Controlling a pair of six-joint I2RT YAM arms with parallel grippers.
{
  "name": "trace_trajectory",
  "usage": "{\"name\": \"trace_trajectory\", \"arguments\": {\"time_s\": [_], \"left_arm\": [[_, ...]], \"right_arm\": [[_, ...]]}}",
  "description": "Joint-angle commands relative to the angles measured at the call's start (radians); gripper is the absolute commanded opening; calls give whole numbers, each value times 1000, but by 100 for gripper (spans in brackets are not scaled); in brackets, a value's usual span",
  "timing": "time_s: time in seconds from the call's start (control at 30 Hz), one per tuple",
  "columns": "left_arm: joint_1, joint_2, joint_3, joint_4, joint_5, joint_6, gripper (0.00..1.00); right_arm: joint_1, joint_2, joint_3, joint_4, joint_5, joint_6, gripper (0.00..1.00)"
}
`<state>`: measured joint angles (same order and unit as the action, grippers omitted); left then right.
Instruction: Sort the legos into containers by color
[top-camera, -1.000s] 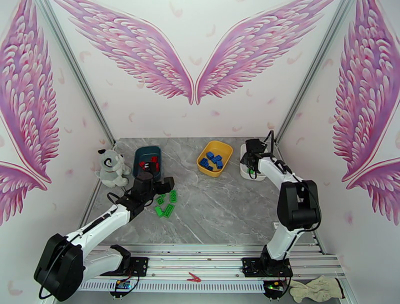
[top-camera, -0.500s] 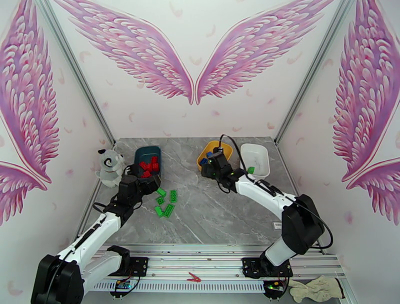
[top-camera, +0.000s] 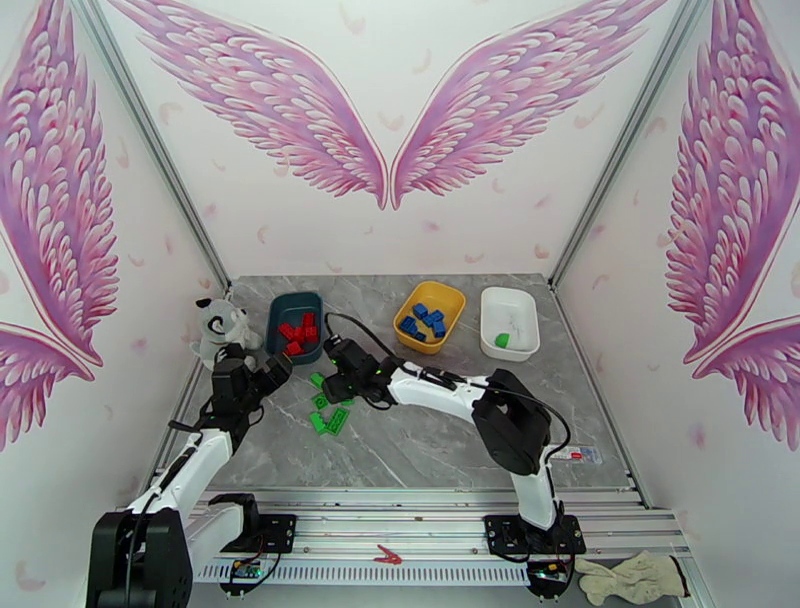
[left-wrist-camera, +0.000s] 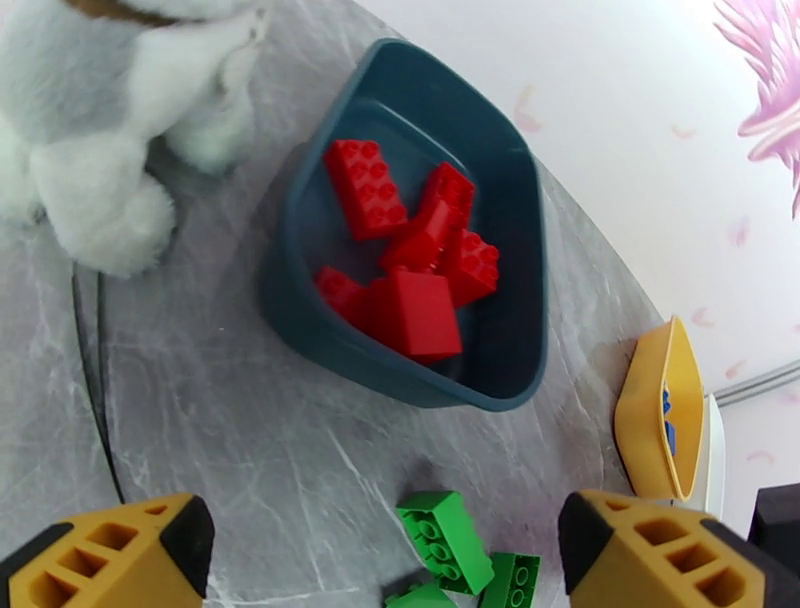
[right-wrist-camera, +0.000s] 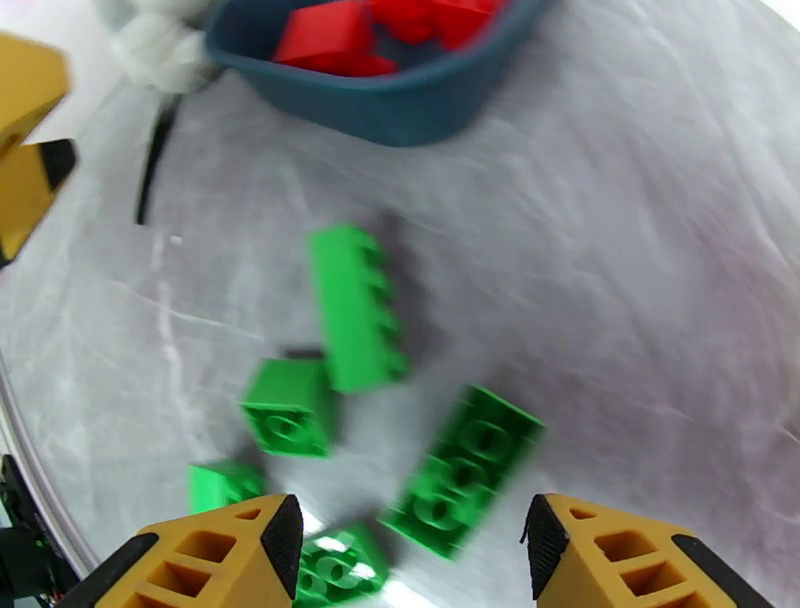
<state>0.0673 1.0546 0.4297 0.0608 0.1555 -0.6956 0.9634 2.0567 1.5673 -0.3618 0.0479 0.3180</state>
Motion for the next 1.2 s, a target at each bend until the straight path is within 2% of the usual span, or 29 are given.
{"name": "trace_trajectory", "arguments": {"time_s": [0.0, 0.5, 1.07, 1.17], "left_arm": [[30, -9, -21, 36, 55, -28, 97], [55, -49, -32, 26, 69, -30, 97], [55, -53, -37, 30, 71, -30, 97], [55, -50, -37, 32, 71, -30, 97]], "right_arm": [[7, 80, 101, -66, -7, -39, 63], [14, 324, 414, -193, 53, -50, 55], [6, 406, 487, -224, 66, -52, 46], [6, 401, 476, -220, 76, -47, 38]]}}
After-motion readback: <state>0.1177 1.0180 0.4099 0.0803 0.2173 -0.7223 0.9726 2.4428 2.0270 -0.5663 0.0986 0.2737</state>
